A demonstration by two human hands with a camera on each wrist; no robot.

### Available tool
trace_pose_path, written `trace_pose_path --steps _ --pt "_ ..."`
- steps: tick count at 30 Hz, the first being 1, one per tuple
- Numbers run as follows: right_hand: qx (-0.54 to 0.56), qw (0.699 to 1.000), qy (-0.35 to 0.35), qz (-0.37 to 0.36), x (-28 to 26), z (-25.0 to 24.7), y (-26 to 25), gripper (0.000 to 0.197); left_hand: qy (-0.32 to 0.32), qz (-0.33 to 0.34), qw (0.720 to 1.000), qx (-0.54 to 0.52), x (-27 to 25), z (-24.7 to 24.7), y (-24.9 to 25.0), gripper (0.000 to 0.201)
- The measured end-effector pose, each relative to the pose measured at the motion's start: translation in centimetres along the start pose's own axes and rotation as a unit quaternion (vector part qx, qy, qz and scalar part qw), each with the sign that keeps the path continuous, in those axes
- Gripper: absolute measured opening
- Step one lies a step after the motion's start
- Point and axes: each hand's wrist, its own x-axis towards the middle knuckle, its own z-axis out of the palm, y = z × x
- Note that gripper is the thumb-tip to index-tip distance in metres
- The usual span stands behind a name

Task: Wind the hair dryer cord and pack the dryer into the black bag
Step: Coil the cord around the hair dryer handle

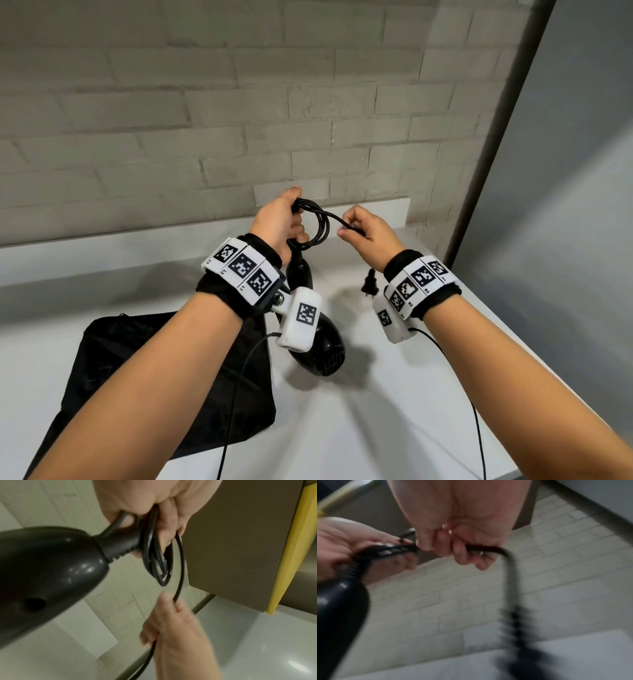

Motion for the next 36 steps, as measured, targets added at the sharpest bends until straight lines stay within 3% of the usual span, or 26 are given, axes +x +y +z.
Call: trace_pose_path --steps 5,10,12,14,16,18,21,23,36 --pt "-0.071 0.991 -0.039 0.105 -0.6 0.3 5.3 0.031 -0.001 0.006 1.0 -0.027 -0.1 -0.4 0.5 0.033" --pt "-0.11 0.981 -0.02 0.16 -1.2 0.7 6.8 0.01 -0.001 0.008 1.0 -0.03 -0.2 -0.4 0.4 0.033" --pt "-0.069 0.983 0.017 0.167 -0.9 0.5 6.2 0.009 0.006 0.007 0.999 -0.035 0.0 -0.4 0.2 0.033" --pt "-0.006 0.983 0.1 0.157 -0.2 0.2 5.1 0.008 0.01 0.006 1.0 -0.027 0.3 -0.4 -0.2 0.034" --pt "0.073 0.972 0.181 0.128 0.7 -0.2 3.2 0.012 0.012 0.006 1.0 -0.011 0.6 -0.4 -0.7 0.034" --pt "0.185 0.956 0.209 0.088 1.4 -0.8 0.8 0.022 0.014 0.012 1.0 0.001 0.9 -0.2 -1.3 0.034" --pt "0.298 0.942 0.152 0.033 1.8 -0.9 -2.4 0.027 0.011 0.024 1.0 0.011 1.1 0.2 -1.9 0.034" --pt "0.315 0.941 0.119 0.024 1.7 -0.5 -3.1 0.028 0.006 0.03 0.999 0.019 1.2 0.4 -1.9 0.034" --pt "0.214 0.975 0.049 0.035 0.5 0.8 -2.4 0.029 0.014 0.039 0.999 0.02 1.0 0.8 -1.2 0.035"
